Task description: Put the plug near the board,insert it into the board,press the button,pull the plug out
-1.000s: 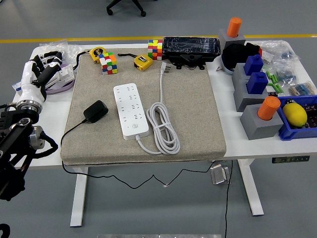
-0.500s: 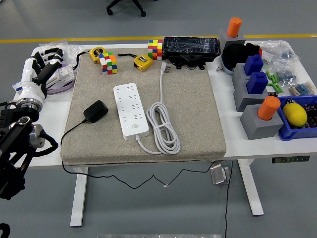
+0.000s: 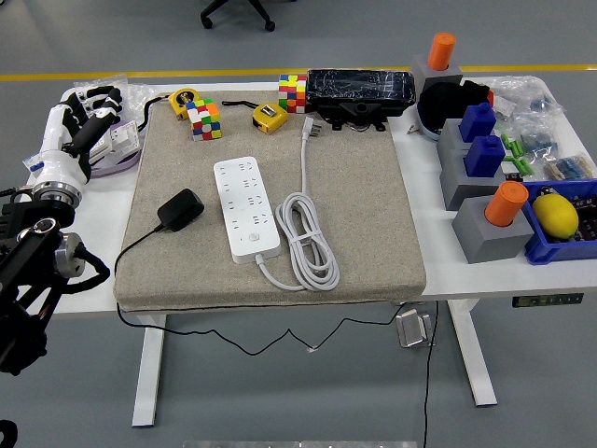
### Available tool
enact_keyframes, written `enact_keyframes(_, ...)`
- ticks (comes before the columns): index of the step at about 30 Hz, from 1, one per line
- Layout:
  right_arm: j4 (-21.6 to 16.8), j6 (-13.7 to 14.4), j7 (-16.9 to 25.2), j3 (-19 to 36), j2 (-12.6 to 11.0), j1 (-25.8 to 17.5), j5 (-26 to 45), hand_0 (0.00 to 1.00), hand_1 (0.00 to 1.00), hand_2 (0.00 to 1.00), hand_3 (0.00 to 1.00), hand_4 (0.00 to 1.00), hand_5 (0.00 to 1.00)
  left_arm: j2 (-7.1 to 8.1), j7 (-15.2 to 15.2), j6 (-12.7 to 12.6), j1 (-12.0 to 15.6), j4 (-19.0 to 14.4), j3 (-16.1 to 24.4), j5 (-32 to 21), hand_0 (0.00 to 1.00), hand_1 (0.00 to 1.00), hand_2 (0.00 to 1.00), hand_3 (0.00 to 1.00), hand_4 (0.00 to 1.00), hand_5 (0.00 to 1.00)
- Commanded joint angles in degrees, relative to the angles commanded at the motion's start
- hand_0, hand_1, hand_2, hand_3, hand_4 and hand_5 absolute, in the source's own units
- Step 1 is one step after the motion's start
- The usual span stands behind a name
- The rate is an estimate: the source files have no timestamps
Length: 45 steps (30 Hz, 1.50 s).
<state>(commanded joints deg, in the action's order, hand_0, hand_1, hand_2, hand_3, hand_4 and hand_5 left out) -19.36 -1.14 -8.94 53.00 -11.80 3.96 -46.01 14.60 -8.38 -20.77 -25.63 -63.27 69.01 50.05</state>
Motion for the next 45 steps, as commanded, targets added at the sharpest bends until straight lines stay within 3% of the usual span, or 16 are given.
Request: enact_keyframes(45, -0.02, -0.1, 0.14, 0.38, 0.19, -0.14, -0.42, 0.609, 0.674, 0.686, 0.572, 0.914, 0.445, -0.54, -0.41, -0.68, 0.36, -0.98, 0.88, 0.26, 0.631, 0.657, 0.589, 0.573, 0.718, 0.324)
